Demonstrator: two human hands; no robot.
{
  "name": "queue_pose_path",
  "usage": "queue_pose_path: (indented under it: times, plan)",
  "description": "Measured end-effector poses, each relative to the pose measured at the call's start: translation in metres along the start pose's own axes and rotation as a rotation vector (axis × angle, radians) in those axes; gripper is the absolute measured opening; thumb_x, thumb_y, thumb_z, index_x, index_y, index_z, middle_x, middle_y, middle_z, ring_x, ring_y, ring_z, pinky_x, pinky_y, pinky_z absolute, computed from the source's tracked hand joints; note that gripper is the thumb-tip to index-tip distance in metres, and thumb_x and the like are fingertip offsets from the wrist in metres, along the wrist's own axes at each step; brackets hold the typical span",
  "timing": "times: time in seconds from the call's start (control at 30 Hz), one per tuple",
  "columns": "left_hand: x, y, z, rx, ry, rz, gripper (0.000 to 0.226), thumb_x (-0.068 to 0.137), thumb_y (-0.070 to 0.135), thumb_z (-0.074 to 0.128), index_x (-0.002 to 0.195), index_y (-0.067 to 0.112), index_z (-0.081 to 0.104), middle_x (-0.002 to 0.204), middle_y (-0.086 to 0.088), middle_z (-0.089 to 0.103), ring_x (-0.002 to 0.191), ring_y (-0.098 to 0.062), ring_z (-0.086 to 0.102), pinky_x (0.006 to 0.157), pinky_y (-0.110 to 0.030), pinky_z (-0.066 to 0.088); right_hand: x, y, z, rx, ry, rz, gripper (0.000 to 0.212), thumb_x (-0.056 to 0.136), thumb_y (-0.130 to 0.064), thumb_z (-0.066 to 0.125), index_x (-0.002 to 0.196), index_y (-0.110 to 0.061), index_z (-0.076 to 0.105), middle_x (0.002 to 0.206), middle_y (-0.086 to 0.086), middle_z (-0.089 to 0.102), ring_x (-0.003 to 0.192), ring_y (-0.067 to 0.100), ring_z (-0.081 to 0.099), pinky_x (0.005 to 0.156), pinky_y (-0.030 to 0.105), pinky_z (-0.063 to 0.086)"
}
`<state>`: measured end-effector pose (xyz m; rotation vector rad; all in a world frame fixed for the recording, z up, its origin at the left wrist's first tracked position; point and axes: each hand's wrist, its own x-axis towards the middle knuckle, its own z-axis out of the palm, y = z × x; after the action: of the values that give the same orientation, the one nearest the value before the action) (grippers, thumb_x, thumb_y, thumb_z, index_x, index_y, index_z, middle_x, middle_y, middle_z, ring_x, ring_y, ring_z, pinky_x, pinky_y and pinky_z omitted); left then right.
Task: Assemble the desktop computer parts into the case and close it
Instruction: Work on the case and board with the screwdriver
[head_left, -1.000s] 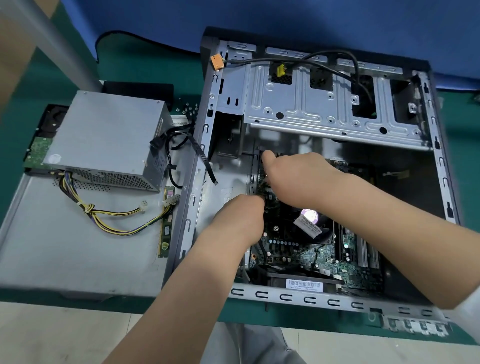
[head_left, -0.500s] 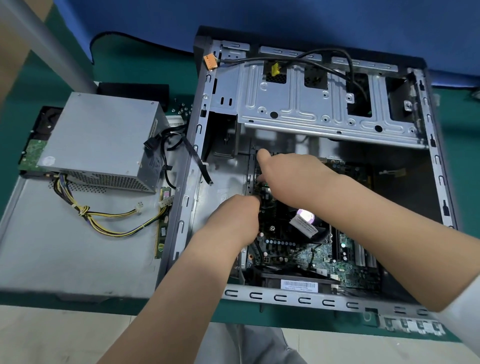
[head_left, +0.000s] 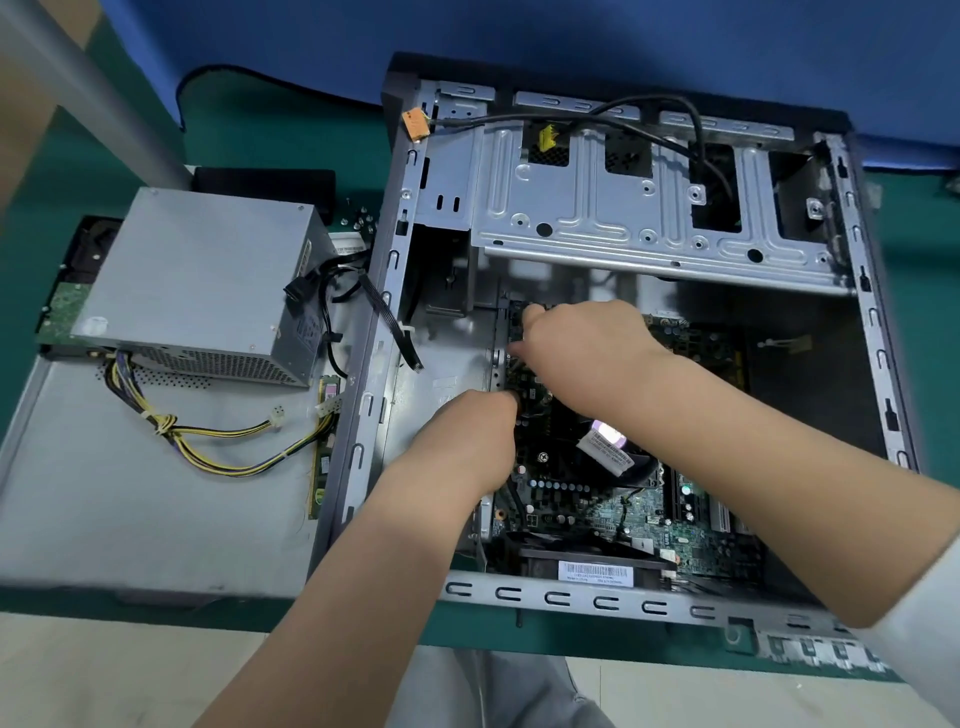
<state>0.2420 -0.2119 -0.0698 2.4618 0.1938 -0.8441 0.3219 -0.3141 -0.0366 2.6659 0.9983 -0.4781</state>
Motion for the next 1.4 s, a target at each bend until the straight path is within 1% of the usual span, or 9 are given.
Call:
queue_pose_path:
  times: [0.13,0.27,0.43,0.6,0.77,0.9,1.1,1.33,1.4]
  plan:
    - [-0.0009,-0.0005,-0.0006,0.006,-0.017,0.01,0.048,0.086,-0.009,0.036,0.125,0.013,0.053,0.075,-0.002,0.043,0.06,-0.017,0.045,0.051,-0.03,0.038,-0.0015,-0.0044,-0.0021,0.095,-0.076,0.006,0.017,0.095,-0.01,0.046,0.098,-0.012,0.029,0.067,0.001,0.043,0.051,0.017,0.035,0.044,0.028,0.02]
    - [0.0004,-0.0004,-0.0001,0.01,-0.014,0.01,0.044,0.088,-0.007,0.036,0.124,0.013,0.052,0.075,-0.002,0.043,0.061,-0.016,0.046,0.051,-0.029,0.038,-0.003,-0.0024,-0.0018,0.044,-0.018,-0.01,0.006,0.097,-0.011,0.046,0.103,-0.012,0.048,0.083,0.003,0.058,0.058,0.021,0.038,0.049,0.028,0.025]
    - [0.0,-0.0007,0.0001,0.013,-0.014,0.011,0.037,0.091,-0.004,0.038,0.121,0.011,0.053,0.074,-0.001,0.043,0.059,-0.015,0.046,0.048,-0.027,0.035,-0.0022,-0.002,0.0023,0.012,-0.04,-0.006,0.009,0.097,-0.015,0.047,0.099,-0.014,0.056,0.071,0.0,0.041,0.062,0.025,0.041,0.056,0.029,0.032]
    - [0.0005,-0.0002,0.0,0.016,-0.015,0.009,0.037,0.089,-0.006,0.037,0.118,0.011,0.054,0.075,-0.002,0.044,0.061,-0.016,0.046,0.049,-0.028,0.036,0.0005,0.0032,0.002,0.128,-0.057,-0.027,0.019,0.093,-0.008,0.047,0.096,-0.011,0.028,0.065,0.0,0.038,0.05,0.017,0.035,0.045,0.028,0.022]
    - [0.0007,-0.0006,0.0008,0.027,-0.01,0.01,0.034,0.091,-0.003,0.039,0.119,0.01,0.052,0.074,-0.002,0.042,0.061,-0.016,0.046,0.051,-0.029,0.038,0.002,0.0039,0.003,0.041,0.025,-0.032,0.008,0.096,-0.019,0.048,0.091,-0.016,0.042,0.062,-0.003,0.033,0.055,0.022,0.038,0.047,0.025,0.02]
    - [0.0006,-0.0009,0.0003,0.027,-0.025,0.016,0.036,0.09,-0.005,0.039,0.119,0.01,0.053,0.074,-0.002,0.043,0.06,-0.016,0.045,0.048,-0.027,0.034,0.0048,-0.0011,0.0026,-0.013,0.005,-0.008,0.036,0.096,-0.02,0.048,0.063,-0.015,0.035,0.062,-0.002,0.036,0.049,0.018,0.031,0.047,0.025,0.018]
    - [0.0004,-0.0002,0.0002,0.035,-0.029,0.02,0.04,0.089,-0.006,0.037,0.122,0.011,0.053,0.074,-0.002,0.042,0.061,-0.015,0.045,0.049,-0.026,0.035,0.0046,0.0026,-0.0011,0.076,-0.038,-0.037,0.017,0.093,-0.013,0.045,0.094,-0.011,0.029,0.063,-0.001,0.035,0.05,0.018,0.034,0.046,0.027,0.019]
    - [0.001,-0.0013,0.0024,0.028,-0.015,0.017,0.034,0.091,-0.004,0.039,0.119,0.01,0.052,0.073,-0.001,0.041,0.062,-0.016,0.045,0.054,-0.029,0.037,0.0062,-0.0011,0.0038,-0.061,0.017,-0.014,0.031,0.096,-0.018,0.047,0.066,-0.015,0.039,0.059,-0.002,0.032,0.048,0.018,0.03,0.045,0.024,0.017]
    - [0.0013,-0.0012,0.0022,0.026,-0.017,0.019,0.038,0.09,-0.005,0.038,0.121,0.011,0.053,0.074,-0.001,0.042,0.061,-0.015,0.045,0.052,-0.029,0.037,0.0055,-0.0015,0.0042,-0.044,0.001,-0.018,0.024,0.097,-0.017,0.047,0.074,-0.014,0.041,0.06,-0.002,0.033,0.048,0.018,0.029,0.045,0.024,0.018]
